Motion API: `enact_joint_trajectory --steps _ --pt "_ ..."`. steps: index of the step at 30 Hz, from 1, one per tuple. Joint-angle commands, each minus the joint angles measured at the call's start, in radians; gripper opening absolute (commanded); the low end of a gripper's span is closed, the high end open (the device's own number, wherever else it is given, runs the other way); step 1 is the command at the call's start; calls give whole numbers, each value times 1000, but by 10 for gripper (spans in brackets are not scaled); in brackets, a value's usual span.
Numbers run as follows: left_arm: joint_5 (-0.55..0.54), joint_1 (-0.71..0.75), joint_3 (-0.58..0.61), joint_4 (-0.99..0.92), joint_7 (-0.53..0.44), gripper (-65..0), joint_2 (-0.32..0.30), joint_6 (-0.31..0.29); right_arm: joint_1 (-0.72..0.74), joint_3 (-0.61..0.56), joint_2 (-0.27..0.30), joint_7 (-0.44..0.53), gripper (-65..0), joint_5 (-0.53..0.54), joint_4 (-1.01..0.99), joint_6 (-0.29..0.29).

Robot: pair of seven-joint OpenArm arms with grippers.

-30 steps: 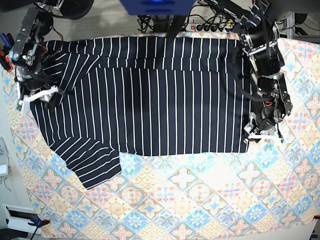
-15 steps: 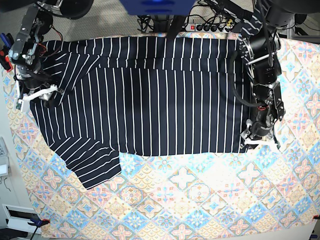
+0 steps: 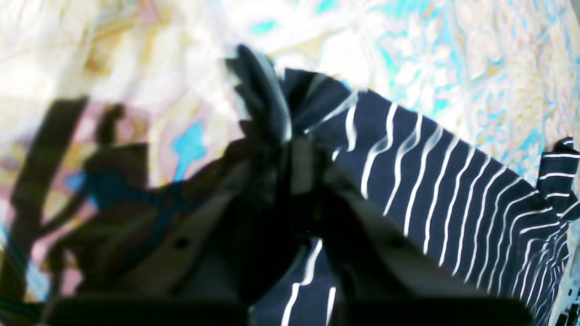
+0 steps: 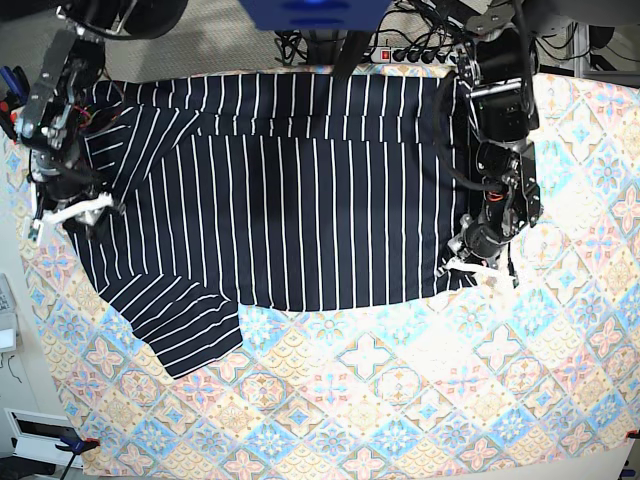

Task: Fold the T-shirt properly
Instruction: 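Lower both grippers onto the shirt's side edges and grasp the fabric, then drag the grasped fabric with both grippers toward the robot, folding the shirt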

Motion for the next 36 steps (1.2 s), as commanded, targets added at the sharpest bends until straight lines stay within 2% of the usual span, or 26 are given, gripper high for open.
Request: enact_joint_trajectory --steps 1,2,4,7,9,14,21,26,31,36 --pt "19 -14 2 5 47 -650 -2 13 10 12 14 -2 -355 -10 -28 -2" --pt "19 -6 2 7 47 -650 -3 13 33 12 26 -2 -354 -13 -62 -2" --pt "19 5 2 30 47 -650 -20 13 84 -8 87 -2 -353 -36 -140 0" --pt "19 28 2 61 47 -650 -23 13 171 -94 159 7 -342 -60 -255 0" --pt "19 40 2 85 47 -650 -23 13 236 -160 201 10 -304 -94 -321 0" --pt "19 103 2 177 49 -650 -25 13 380 -329 250 73 -206 -189 -485 0" --pt "17 144 2 202 49 -650 -25 13 537 -515 285 217 -192 -244 -761 0" --pt "-37 152 0 202 49 -650 -29 13 615 -564 285 334 -191 -309 -955 1" --pt "-118 164 2 202 49 -650 -54 13 676 -637 285 431 -191 -309 -1101 1" --pt "-130 172 2 202 49 -650 -55 13 690 -685 285 515 -191 -309 -1186 1"
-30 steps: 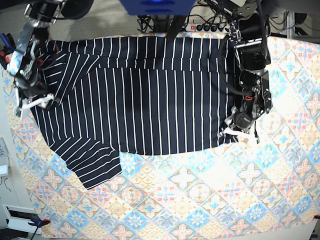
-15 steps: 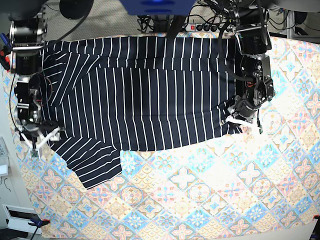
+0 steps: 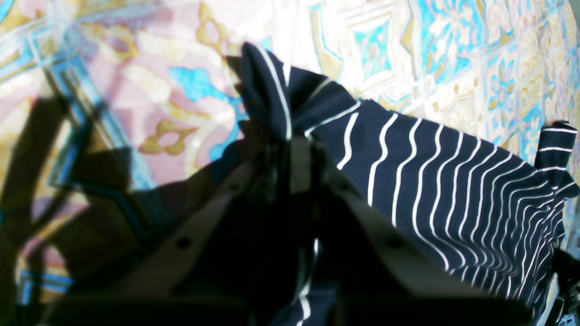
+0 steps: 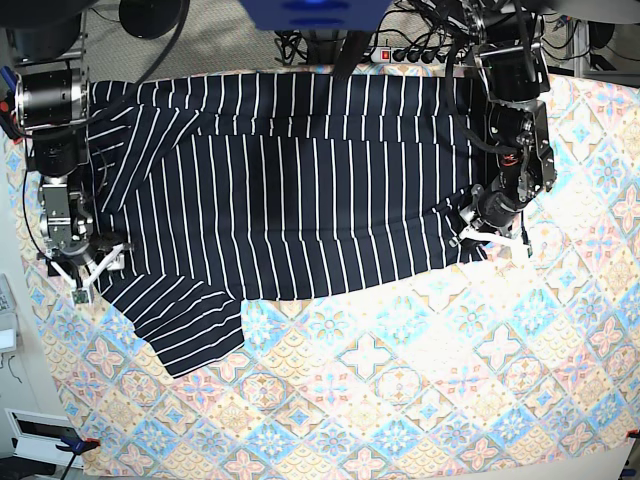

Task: Fold the T-shirt properly
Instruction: 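Drag the grasped fabric with both grippers toward the robot, folding the shirt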

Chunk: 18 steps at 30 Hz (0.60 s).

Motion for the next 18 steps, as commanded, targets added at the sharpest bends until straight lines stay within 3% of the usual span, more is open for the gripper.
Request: enact_joint_trajectory --steps 1,3,5,8,13,15,18 --pt "5 3 -1 11 4 -650 -10 7 26 2 22 10 -192 -3 2 -4" --pt "5 8 -1 11 4 -650 -10 7 27 2 19 10 -194 -3 -19 39" --pt "5 11 -1 11 4 -650 -10 7 27 5 16 10 -213 -3 -44 151" --pt "5 12 -1 13 4 -650 -10 7 27 10 15 10 -328 -1 -72 252" --pt "7 14 -1 37 4 -650 -13 7 24 11 15 13 -583 0 -62 264" --pt "8 40 3 103 4 -650 -25 7 22 28 18 13 -622 0 -22 264" --pt "8 74 4 218 4 -650 -27 7 -51 126 22 10 -629 0 71 264"
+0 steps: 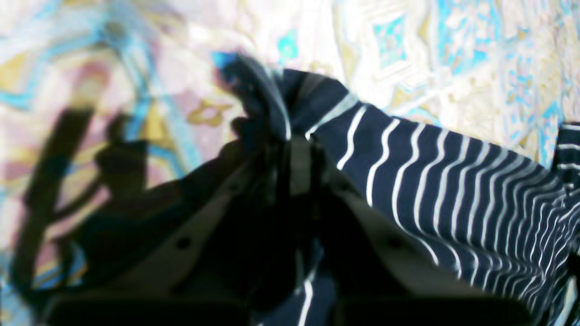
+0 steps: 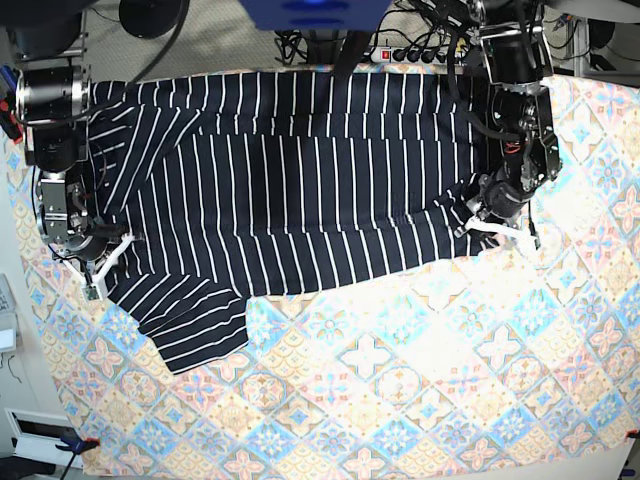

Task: Fold the T-shirt properly
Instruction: 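Drag the grasped fabric with both grippers toward the robot, folding the shirt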

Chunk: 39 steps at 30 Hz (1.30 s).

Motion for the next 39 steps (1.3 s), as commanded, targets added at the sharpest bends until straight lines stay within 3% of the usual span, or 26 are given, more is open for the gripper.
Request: enact_joint_trajectory --steps 1,5,7,14,18,23,27,32,39 --pt "-8 -11 -3 47 -21 -650 -14 -8 -14 39 27 3 -630 2 40 -2" --pt "-5 15 -3 84 -21 -650 -17 -8 -76 120 27 -64 -628 -3 151 24" --pt "-3 16 -3 80 -21 -650 -31 -8 -79 137 25 -38 -617 -3 160 24" --pt "-8 15 -3 77 -23 -650 -34 -8 -31 131 20 -18 -475 -53 151 24" --pt "-7 16 -3 75 -23 -650 -34 -8 38 137 17 -10 -469 -158 62 24" --pt "-7 18 -3 75 -23 -650 -31 -8 121 131 -12 51 -460 -170 -64 16" --pt "-8 18 -3 75 -23 -650 -31 -8 153 131 -15 62 -346 -204 -115 -27" --pt "-8 18 -3 75 -23 -650 -29 -8 153 129 -18 62 -184 -263 -116 -27" --pt "-8 18 -3 73 -23 -650 -29 -8 154 129 -18 62 -171 -262 -130 -24"
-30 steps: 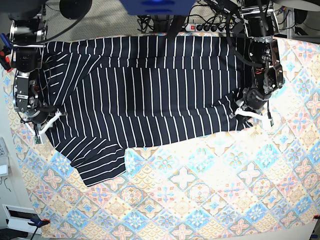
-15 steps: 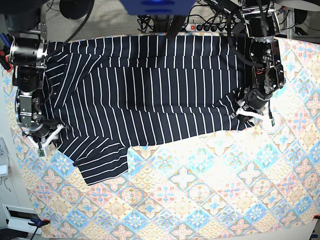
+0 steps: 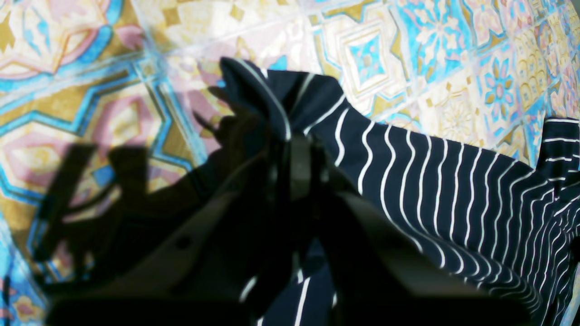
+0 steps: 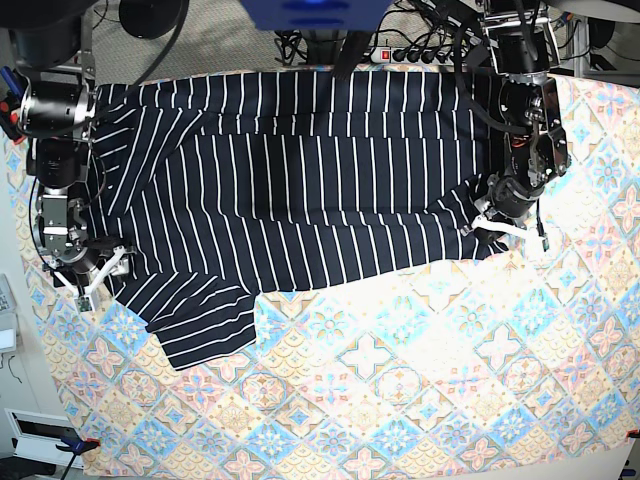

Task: Fold the T-shirt properly
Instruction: 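Drag the grasped fabric with both grippers toward the robot, folding the shirt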

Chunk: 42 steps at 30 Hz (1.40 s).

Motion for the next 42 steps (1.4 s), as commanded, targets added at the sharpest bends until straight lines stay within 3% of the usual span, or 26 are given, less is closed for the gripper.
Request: enact_joint_trajectory --steps 1,3,8,12,17,21,24,31,42 --pt "-8 -12 -3 15 -20 -650 -11 -7 28 2 18 23 -171 7 1 -1" --pt "-8 -12 -3 15 -20 -650 -11 -7 28 5 6 23 -171 7 -28 2" --pt "-8 -12 -3 15 -20 -650 -11 -7 22 11 -2 23 -197 14 -51 79" --pt "-8 -12 -3 15 -20 -650 -11 -7 22 8 -17 17 -259 87 -51 181" --pt "-8 -12 -3 15 -20 -650 -11 -7 22 11 -17 15 -397 90 -50 203" --pt "-8 -14 -3 15 -20 -650 -11 -7 22 13 -17 21 -558 90 -44 203" --pt "-8 -17 -3 15 -20 -650 -11 -7 22 13 -12 21 -617 90 -40 205" --pt "-8 -18 -3 15 -20 -650 -11 -7 -61 85 47 14 -617 93 105 205" --pt "-9 8 -1 40 -20 -650 -11 -15 -379 234 47 -51 -617 93 497 205"
